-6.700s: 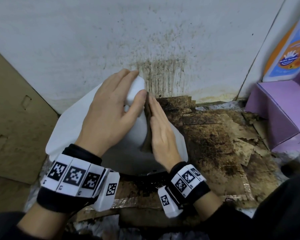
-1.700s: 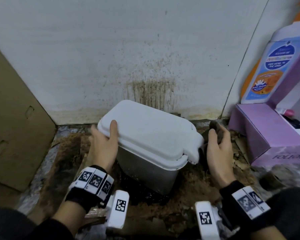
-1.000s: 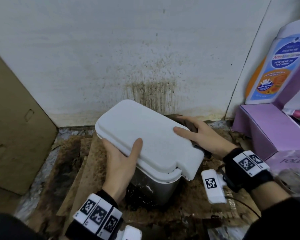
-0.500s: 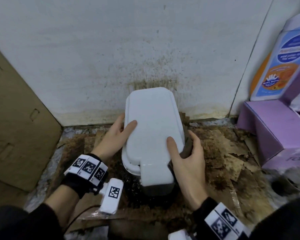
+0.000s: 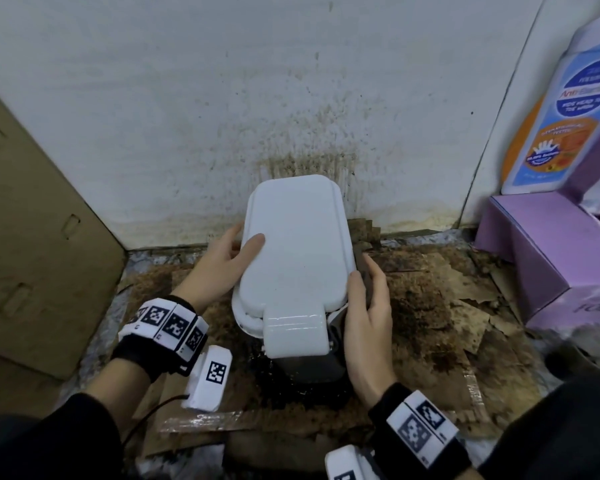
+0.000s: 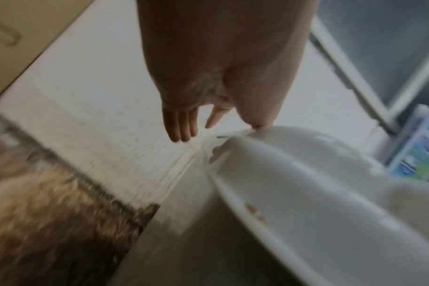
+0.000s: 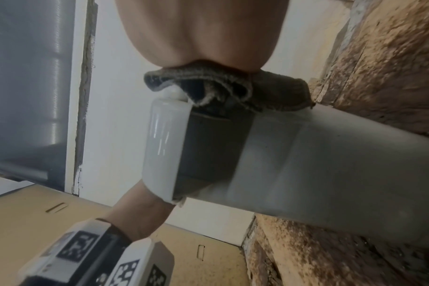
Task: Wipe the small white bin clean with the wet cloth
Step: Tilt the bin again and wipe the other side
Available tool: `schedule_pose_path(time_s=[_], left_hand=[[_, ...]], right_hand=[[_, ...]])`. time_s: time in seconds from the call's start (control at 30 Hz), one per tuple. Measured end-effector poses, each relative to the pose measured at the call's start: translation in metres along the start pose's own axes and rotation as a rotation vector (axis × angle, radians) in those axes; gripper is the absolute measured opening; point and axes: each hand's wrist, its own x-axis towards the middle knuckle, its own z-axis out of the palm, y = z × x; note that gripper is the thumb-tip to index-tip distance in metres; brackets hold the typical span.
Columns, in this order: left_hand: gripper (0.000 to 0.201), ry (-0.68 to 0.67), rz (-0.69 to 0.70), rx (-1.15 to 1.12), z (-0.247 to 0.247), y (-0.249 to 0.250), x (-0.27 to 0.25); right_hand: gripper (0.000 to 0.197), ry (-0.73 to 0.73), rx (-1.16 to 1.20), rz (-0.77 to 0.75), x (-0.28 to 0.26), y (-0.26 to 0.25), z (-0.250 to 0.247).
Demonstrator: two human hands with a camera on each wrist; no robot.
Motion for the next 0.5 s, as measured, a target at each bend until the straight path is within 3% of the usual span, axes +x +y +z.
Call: schedule_pose_path(time_s=[0.07, 0.13, 0.23, 0.33, 0.5], left_hand=[[0.098, 0.069, 0.000, 0.166, -0.007, 0.002, -0.003], [0.093, 0.105, 0.067, 0.211, -0.009, 0.012, -0.013], [0.079, 0.053, 0.215, 0.256, -0.007, 0.029, -0.030], [0.079, 0.025, 0.326, 0.323, 0.005, 0.033, -0.040], [0.070, 0.053, 0.308, 0.398, 0.024, 0.026, -0.045]], right_hand=[[0.042, -0.016, 0.007, -0.004, -0.001, 0.002, 0.003], [0.045, -0.048, 0.022, -0.005, -0.002, 0.002, 0.005], [0.051, -0.103, 0.051, 0.001, -0.003, 0.004, 0.009], [0.046, -0.142, 0.071, -0.007, -0.003, 0.005, 0.017], [0.038, -0.303, 0.110, -0.006, -0.004, -0.001, 0.026]])
